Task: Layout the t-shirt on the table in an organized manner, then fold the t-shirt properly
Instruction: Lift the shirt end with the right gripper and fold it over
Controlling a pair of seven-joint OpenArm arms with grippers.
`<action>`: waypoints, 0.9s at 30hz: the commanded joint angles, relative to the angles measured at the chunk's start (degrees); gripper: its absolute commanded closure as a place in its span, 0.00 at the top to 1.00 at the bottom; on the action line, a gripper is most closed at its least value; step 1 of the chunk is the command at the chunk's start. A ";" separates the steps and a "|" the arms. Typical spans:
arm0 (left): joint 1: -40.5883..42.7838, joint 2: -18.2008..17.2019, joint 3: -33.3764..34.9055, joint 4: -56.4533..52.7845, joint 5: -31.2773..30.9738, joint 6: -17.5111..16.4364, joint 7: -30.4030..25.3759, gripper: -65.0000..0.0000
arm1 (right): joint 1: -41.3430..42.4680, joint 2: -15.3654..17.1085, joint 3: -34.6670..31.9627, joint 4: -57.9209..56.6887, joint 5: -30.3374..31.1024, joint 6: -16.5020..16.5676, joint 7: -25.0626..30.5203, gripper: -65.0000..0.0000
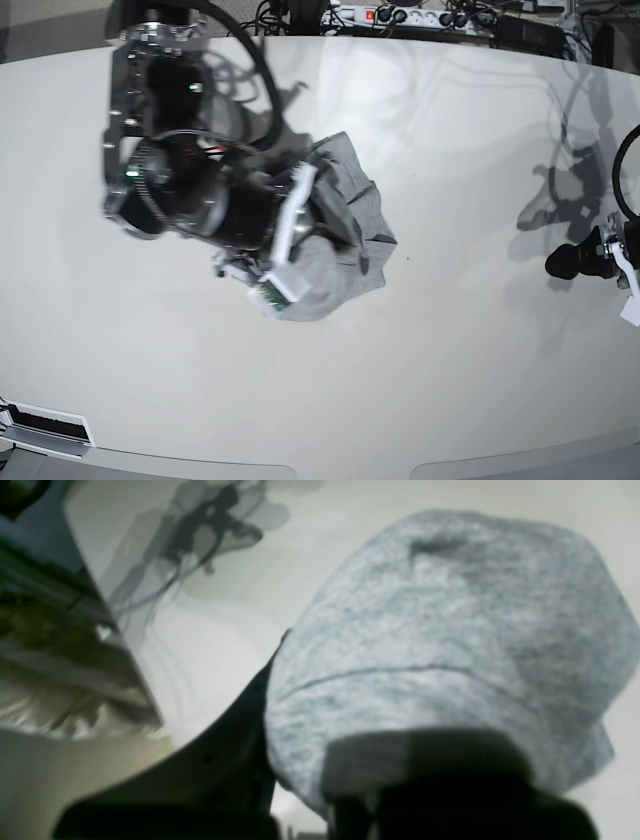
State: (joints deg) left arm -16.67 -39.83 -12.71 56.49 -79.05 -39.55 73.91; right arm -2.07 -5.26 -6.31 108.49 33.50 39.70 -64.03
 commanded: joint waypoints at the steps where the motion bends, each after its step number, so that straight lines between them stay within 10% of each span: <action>1: -1.09 -1.25 -0.39 0.76 -1.33 -0.45 -0.35 0.00 | 0.79 -0.74 -1.40 -0.83 -0.04 0.30 2.64 0.00; 5: -1.14 -1.25 -0.39 0.76 -1.38 -0.45 -0.59 0.00 | 2.14 -1.57 -7.74 -8.20 -1.14 0.30 7.54 0.65; 7: -1.14 -1.14 -0.39 0.76 -1.38 -0.45 -0.81 0.00 | 4.31 -1.60 -12.94 -10.05 -0.28 0.30 5.64 0.79; 16: -1.14 -1.11 -0.39 0.76 -1.18 -0.45 -0.81 0.00 | 13.84 -1.51 -28.00 -9.84 -7.65 -1.66 -0.76 0.79; 21: -1.11 -1.11 -0.39 0.76 1.99 -0.45 -0.83 0.00 | 15.41 -1.20 -22.16 -9.81 -16.87 -6.88 -0.28 0.78; 27: -1.11 -0.96 -0.28 0.79 1.51 -0.45 -0.22 0.00 | 14.93 -1.22 -9.81 -10.12 -9.75 -3.67 2.58 0.66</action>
State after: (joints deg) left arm -16.69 -39.46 -12.71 56.49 -76.20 -39.55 74.00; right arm 11.46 -5.87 -15.88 97.56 22.65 36.40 -63.22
